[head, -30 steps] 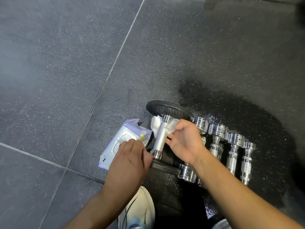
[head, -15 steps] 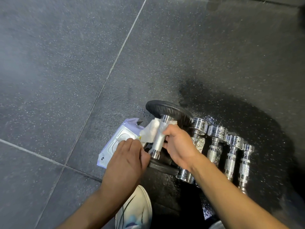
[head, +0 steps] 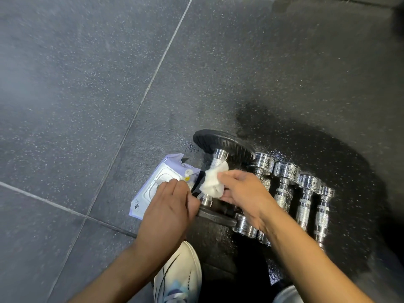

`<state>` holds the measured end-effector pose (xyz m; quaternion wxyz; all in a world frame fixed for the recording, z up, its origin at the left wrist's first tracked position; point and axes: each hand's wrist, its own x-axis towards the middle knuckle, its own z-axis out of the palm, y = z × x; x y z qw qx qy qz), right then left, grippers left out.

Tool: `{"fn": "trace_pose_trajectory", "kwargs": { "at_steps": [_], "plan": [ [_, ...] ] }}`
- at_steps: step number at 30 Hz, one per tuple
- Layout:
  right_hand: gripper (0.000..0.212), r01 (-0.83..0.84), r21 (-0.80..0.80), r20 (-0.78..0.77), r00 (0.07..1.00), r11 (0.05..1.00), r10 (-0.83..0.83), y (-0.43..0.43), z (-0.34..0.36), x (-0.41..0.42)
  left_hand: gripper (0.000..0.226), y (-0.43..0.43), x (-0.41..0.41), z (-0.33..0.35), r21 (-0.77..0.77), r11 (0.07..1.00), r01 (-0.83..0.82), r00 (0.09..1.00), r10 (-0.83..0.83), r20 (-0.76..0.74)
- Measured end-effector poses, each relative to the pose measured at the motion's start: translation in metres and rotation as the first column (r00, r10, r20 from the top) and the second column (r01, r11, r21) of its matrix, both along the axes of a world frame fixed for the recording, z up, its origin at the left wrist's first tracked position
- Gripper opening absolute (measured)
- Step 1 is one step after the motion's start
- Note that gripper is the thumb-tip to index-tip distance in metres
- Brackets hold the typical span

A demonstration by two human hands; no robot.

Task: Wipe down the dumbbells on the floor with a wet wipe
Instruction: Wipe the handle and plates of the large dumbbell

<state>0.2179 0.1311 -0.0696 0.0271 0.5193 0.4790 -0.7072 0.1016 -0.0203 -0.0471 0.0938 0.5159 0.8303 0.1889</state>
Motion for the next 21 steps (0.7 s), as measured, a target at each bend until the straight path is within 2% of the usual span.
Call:
{"fn": "trace_pose_trajectory", "kwargs": {
  "at_steps": [3, 6, 7, 9, 11, 12, 15, 18, 19, 21],
  "plan": [
    [0.039, 0.178, 0.073, -0.034, 0.984, 0.981, -0.176, -0.001, -0.01, -0.016, 0.013, -0.001, 0.0, -0.003, -0.013, 1.0, 0.012, 1.0, -0.012, -0.006],
    [0.036, 0.313, 0.093, -0.081, 0.948, 0.945, -0.306, -0.002, -0.022, -0.029, 0.013, -0.002, -0.001, -0.004, -0.009, 1.0, 0.021, 1.0, -0.021, -0.004],
    [0.033, 0.364, 0.053, -0.099, 0.929, 0.93, -0.358, -0.002, -0.025, -0.032, 0.013, -0.002, -0.002, -0.004, -0.007, 1.0, 0.006, 1.0, -0.006, 0.005],
    [0.022, 0.48, -0.13, -0.173, 0.851, 0.868, -0.497, -0.001, -0.03, -0.034, 0.015, -0.001, -0.001, -0.003, 0.003, 1.0, -0.018, 1.0, 0.018, 0.012],
    [0.015, 0.527, -0.315, -0.191, 0.779, 0.789, -0.597, -0.003, -0.035, -0.031, 0.015, 0.0, 0.0, -0.002, 0.006, 1.0, -0.014, 1.0, 0.014, 0.014],
    [0.017, 0.522, -0.362, -0.174, 0.776, 0.772, -0.607, -0.005, -0.037, -0.028, 0.015, -0.001, 0.0, -0.002, 0.005, 1.0, -0.013, 1.0, 0.013, 0.022],
    [0.025, 0.41, -0.415, -0.117, 0.861, 0.812, -0.495, -0.011, -0.039, -0.023, 0.018, 0.0, 0.0, -0.003, -0.008, 1.0, -0.004, 1.0, 0.004, 0.025],
    [0.023, 0.178, -0.397, -0.07, 0.972, 0.9, -0.224, -0.007, -0.032, -0.017, 0.021, -0.002, -0.001, -0.006, -0.039, 0.999, 0.011, 1.0, -0.01, 0.018],
    [0.023, 0.111, -0.372, -0.063, 0.987, 0.922, -0.145, -0.003, -0.03, -0.014, 0.021, -0.002, -0.002, -0.006, -0.043, 0.999, 0.007, 1.0, -0.006, 0.029],
    [0.02, 0.064, -0.34, -0.066, 0.994, 0.938, -0.091, 0.005, -0.022, -0.006, 0.02, -0.003, -0.002, -0.006, -0.043, 0.999, 0.004, 1.0, -0.003, 0.03]
  ]
}}
